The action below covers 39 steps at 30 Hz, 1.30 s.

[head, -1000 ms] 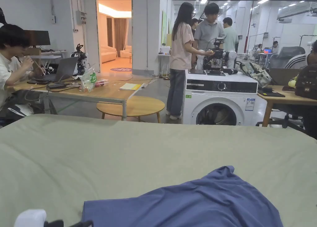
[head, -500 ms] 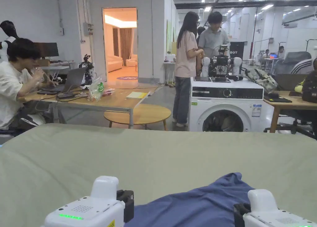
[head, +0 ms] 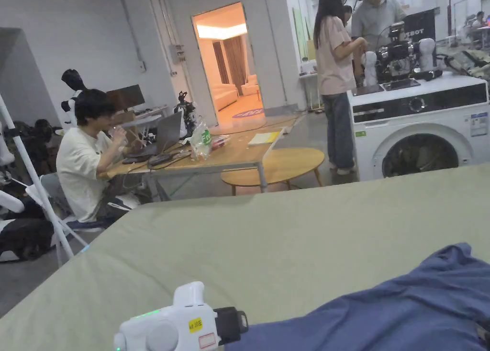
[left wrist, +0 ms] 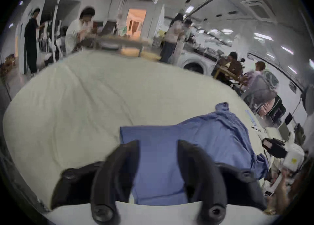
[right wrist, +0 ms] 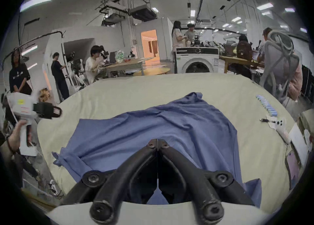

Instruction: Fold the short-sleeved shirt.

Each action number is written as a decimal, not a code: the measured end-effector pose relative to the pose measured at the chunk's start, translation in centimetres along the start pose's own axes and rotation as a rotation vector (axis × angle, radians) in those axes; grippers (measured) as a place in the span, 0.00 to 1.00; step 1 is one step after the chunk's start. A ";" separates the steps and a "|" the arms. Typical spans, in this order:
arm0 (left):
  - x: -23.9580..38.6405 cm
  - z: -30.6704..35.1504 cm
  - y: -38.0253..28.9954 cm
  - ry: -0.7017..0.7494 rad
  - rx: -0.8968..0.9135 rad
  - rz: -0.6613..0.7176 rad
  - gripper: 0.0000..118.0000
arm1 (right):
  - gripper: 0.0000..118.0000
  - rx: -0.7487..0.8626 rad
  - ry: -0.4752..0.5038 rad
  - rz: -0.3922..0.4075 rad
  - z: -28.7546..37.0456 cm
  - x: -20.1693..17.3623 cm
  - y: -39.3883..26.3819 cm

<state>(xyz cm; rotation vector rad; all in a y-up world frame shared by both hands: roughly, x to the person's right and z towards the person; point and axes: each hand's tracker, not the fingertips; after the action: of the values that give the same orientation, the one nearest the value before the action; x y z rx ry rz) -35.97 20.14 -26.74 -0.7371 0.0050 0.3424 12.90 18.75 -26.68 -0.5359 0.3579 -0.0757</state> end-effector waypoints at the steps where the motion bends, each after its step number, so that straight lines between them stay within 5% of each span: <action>1: -0.8 -1.8 0.7 -0.001 -0.054 0.028 0.41 | 0.00 -0.006 0.013 -0.002 -0.3 0.6 0.0; 7: -2.9 -10.2 2.3 0.079 -0.118 0.178 0.42 | 0.00 -0.032 0.044 -0.004 -1.8 3.2 0.4; 11: -2.7 -13.6 2.4 0.124 -0.204 0.119 0.41 | 0.00 -0.051 0.036 0.008 -1.7 5.1 0.6; 14: -2.0 -14.9 2.0 0.212 -0.219 0.045 0.32 | 0.00 -0.051 0.026 0.007 -1.8 6.2 0.6; 18: -1.7 -15.4 2.1 0.219 -0.221 0.056 0.01 | 0.00 -0.052 0.044 -0.048 -2.1 7.5 1.2; 25: -2.6 -15.9 2.6 0.180 -0.282 0.098 0.00 | 0.00 -0.151 -0.004 -0.001 -5.4 10.4 6.8; 26: -2.7 -16.0 2.8 0.174 -0.292 0.099 0.00 | 0.09 -0.164 -0.032 0.010 -6.6 11.1 7.9; 28: -3.0 -16.1 2.9 0.166 -0.307 0.104 0.00 | 0.41 -0.250 -0.041 0.033 -10.4 13.2 10.5; 29: -3.0 -16.2 2.9 0.164 -0.314 0.105 0.00 | 0.46 -0.304 -0.053 0.040 -12.3 14.1 11.8; 34: -2.5 -15.7 2.8 0.154 -0.326 0.068 0.00 | 0.46 -0.510 -0.117 -0.144 -23.1 18.6 14.8; 37: -3.0 -15.4 3.0 0.125 -0.337 0.089 0.00 | 0.46 -0.536 -0.147 -0.108 -26.5 19.1 14.6; 39: -3.3 -15.3 2.7 0.110 -0.328 0.104 0.00 | 0.36 -0.612 -0.148 -0.107 -27.6 18.6 13.0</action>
<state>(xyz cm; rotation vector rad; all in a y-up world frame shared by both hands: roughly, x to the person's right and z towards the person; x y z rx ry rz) -38.16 10.94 -39.46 -1.0827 0.0930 0.4065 20.26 13.49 -61.26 -1.1603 0.2020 -0.0281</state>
